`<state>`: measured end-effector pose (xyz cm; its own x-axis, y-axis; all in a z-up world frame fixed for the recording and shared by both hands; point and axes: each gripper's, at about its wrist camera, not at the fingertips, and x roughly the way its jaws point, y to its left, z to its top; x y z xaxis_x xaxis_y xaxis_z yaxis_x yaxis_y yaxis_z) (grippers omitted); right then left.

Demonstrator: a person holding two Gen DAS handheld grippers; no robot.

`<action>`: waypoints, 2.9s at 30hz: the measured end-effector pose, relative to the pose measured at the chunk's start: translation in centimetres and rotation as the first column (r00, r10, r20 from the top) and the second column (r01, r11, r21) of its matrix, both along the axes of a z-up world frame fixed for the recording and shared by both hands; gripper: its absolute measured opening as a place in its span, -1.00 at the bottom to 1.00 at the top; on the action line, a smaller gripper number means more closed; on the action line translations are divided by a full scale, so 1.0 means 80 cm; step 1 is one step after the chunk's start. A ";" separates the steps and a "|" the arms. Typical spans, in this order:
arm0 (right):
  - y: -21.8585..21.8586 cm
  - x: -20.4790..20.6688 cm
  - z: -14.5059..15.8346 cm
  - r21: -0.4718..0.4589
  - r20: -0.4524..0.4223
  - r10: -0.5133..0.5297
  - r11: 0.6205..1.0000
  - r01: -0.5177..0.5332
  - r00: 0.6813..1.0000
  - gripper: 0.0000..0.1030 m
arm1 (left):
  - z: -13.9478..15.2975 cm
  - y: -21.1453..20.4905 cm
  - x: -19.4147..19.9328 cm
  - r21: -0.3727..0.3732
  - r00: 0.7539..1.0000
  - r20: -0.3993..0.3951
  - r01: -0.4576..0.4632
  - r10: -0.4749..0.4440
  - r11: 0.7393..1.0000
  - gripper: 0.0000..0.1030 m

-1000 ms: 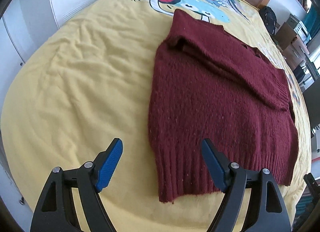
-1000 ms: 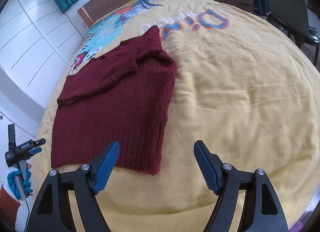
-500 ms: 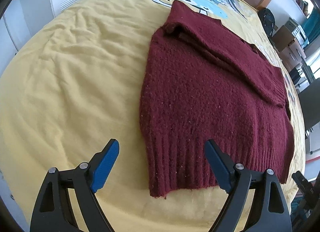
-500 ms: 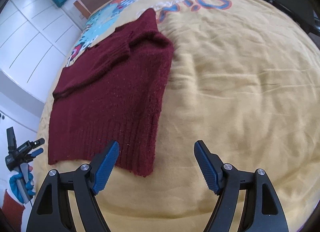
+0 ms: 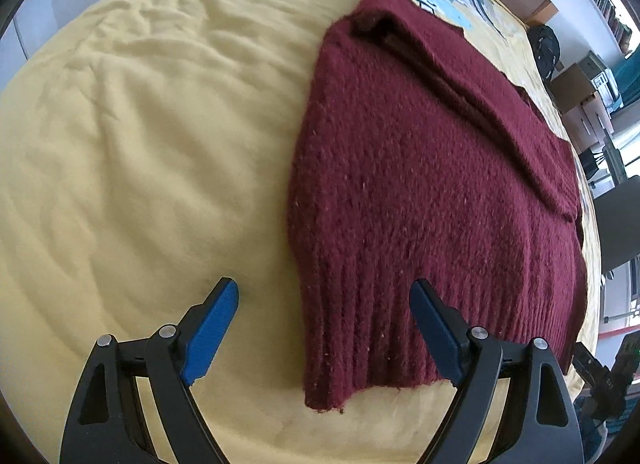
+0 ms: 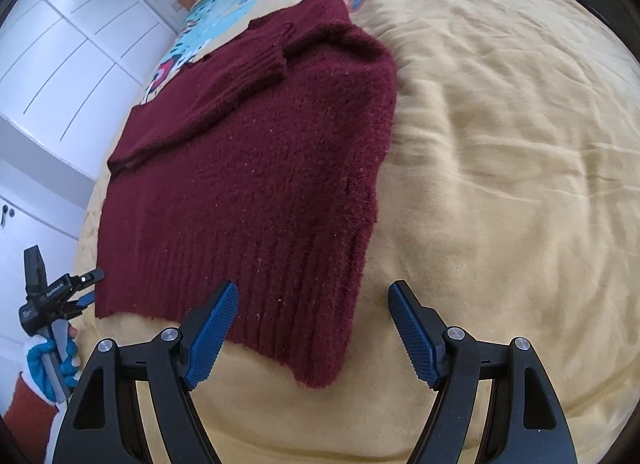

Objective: Fold small clothes
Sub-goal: 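Move both grippers to the sweater's ribbed hem and close on it, then lift the hem with both grippers and fold it over toward the collar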

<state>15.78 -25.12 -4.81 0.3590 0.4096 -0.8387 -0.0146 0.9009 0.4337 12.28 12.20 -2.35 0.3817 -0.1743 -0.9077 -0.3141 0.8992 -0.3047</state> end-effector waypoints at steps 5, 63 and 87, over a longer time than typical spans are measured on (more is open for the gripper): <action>0.004 0.005 -0.009 0.005 -0.015 0.010 1.000 -0.010 1.000 0.53 | -0.010 -0.004 -0.005 -0.041 1.000 -0.007 0.012 -0.012 0.999 0.63; -0.002 0.021 0.012 0.121 0.005 0.059 0.991 -0.059 0.998 -0.77 | 0.025 0.019 -0.013 -0.283 0.988 0.094 0.141 -0.119 0.949 -0.82; -0.016 0.242 0.129 0.208 0.212 -0.142 0.973 0.098 0.967 -0.78 | 0.154 0.037 0.197 -0.186 0.927 0.358 0.191 -0.114 0.964 -0.82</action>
